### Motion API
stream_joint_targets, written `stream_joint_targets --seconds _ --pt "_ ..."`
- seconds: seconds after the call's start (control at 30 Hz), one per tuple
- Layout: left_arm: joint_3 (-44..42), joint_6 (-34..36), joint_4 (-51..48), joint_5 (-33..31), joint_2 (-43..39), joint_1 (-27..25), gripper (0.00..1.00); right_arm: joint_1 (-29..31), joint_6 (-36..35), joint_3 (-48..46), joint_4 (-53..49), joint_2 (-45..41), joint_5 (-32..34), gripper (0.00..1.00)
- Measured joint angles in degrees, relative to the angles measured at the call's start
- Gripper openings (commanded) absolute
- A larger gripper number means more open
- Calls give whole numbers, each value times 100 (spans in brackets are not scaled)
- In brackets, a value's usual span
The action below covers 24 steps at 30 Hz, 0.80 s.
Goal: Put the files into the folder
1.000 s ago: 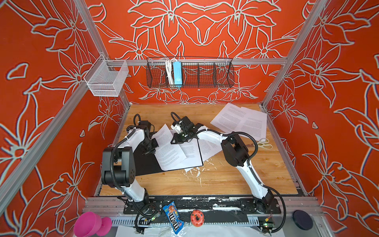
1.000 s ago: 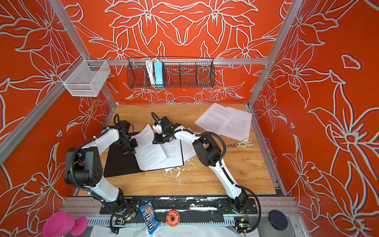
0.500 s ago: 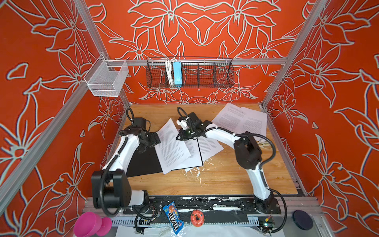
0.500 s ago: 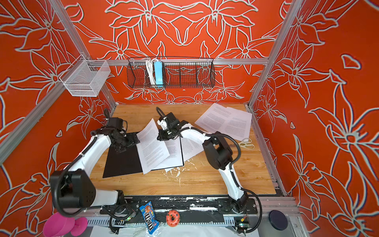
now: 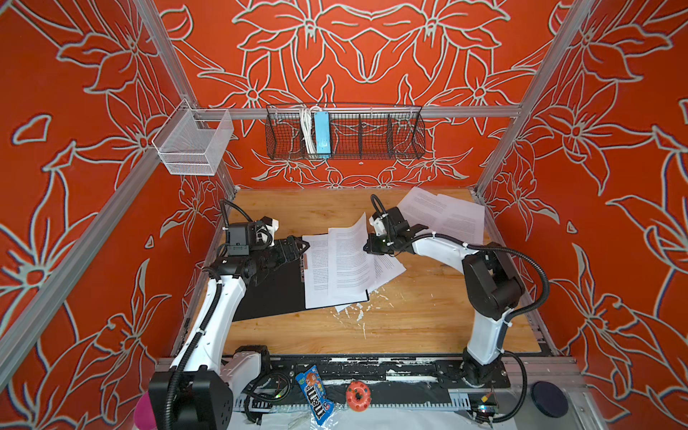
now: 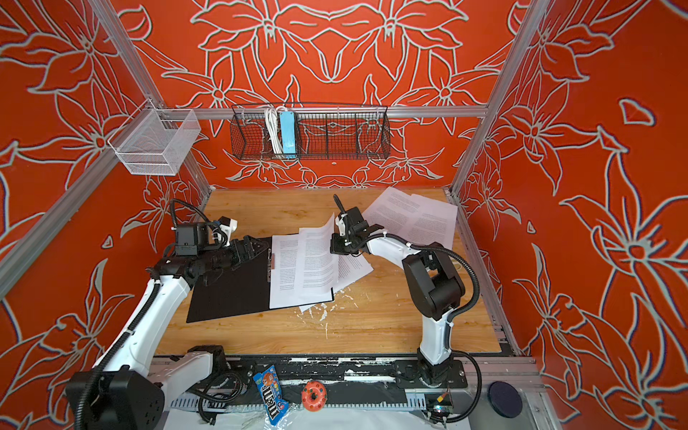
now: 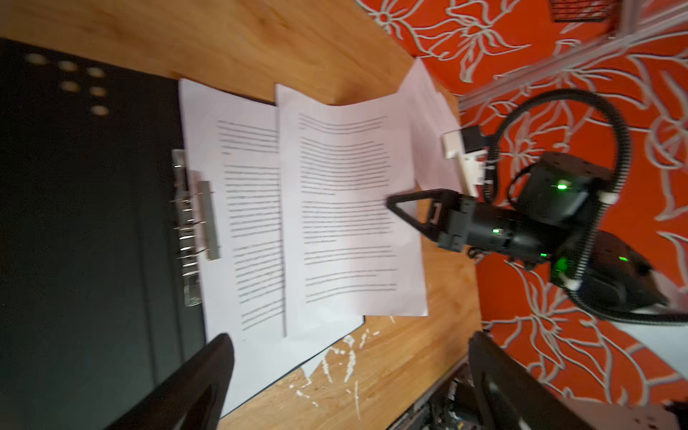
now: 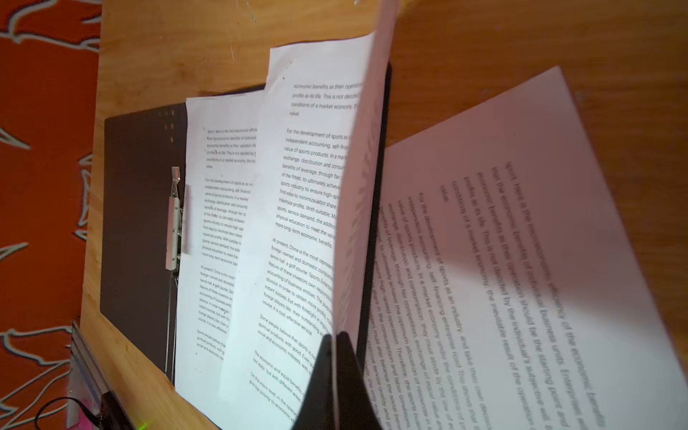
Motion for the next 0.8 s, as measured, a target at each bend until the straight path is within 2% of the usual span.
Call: stream_joint_targets --seconds 0.2,0.8 --pt "-87 -11 240 544 22 -210 98 310 170 2 297 63 26 0" --pt "-68 96 -87 214 247 -271 98 551 643 13 693 398 107 0"
